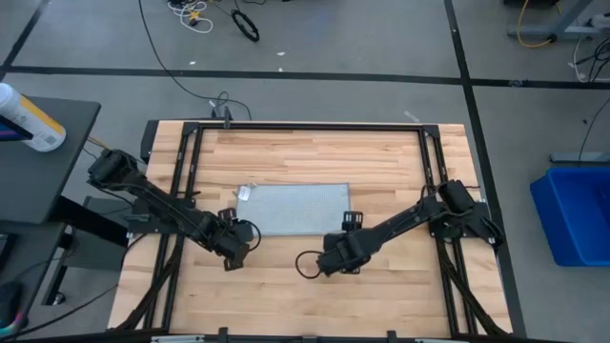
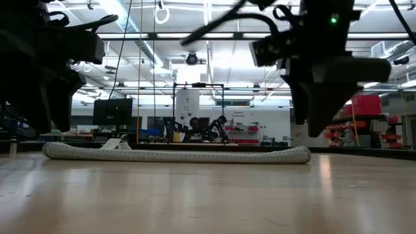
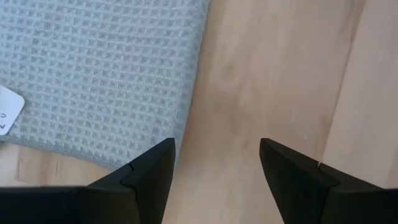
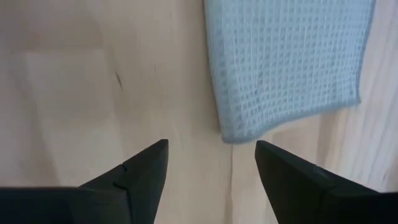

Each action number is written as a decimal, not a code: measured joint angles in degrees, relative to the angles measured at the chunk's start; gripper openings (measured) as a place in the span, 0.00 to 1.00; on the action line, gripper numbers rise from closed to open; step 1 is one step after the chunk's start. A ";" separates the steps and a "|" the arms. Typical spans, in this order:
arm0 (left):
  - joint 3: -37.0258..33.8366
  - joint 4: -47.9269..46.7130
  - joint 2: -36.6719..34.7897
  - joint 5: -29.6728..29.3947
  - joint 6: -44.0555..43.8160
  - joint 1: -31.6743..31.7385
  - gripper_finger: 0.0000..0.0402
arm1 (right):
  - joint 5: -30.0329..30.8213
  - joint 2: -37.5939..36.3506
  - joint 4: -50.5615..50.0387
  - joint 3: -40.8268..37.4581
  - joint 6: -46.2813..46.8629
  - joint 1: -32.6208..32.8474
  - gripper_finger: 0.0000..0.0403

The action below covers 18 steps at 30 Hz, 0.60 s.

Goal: Fold microfiber towels
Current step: Fold the gray microfiber towel

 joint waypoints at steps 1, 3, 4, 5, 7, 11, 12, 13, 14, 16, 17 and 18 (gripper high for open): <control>0.00 -0.16 0.00 -0.02 0.01 0.02 0.61 | 0.01 -0.03 0.03 -0.70 0.11 -0.03 0.63; 0.00 -0.46 0.00 -0.11 0.09 0.02 0.61 | 0.01 -0.09 0.79 -2.23 0.22 -0.03 0.65; 0.00 -0.46 0.00 -0.37 0.27 0.02 0.61 | 0.01 -0.07 1.27 -2.98 0.30 -0.03 0.65; 0.00 -0.46 0.00 -0.70 0.67 0.02 0.61 | 0.01 -0.07 1.54 -3.56 0.45 -0.03 0.66; 0.00 -0.57 0.00 -1.19 1.04 0.01 0.61 | 0.05 -0.07 2.40 -4.29 0.88 -0.03 0.66; -0.12 -0.65 0.00 -1.62 0.96 0.00 0.61 | 0.42 -0.09 3.16 -4.62 1.04 -0.02 0.63; -0.24 -0.70 0.00 -1.89 0.81 0.00 0.61 | 0.79 -0.09 3.29 -4.52 1.03 -0.02 0.62; -0.39 -0.74 0.00 -2.23 0.74 0.00 0.61 | 1.46 -0.09 3.29 -4.25 1.02 -0.01 0.62; -0.51 -0.73 0.00 -2.33 0.50 0.00 0.61 | 2.09 -0.09 3.30 -3.91 0.91 -0.01 0.61; -0.57 -0.83 0.00 -2.40 0.11 0.00 0.61 | 2.90 -0.13 3.36 -3.30 0.15 -0.04 0.61; -0.57 -0.78 0.00 -2.55 0.11 0.00 0.61 | 3.18 -0.13 3.32 -3.04 -0.14 -0.19 0.61; -0.57 -0.78 0.00 -2.71 0.13 0.00 0.61 | 3.28 -0.13 3.41 -2.80 -0.27 -0.32 0.62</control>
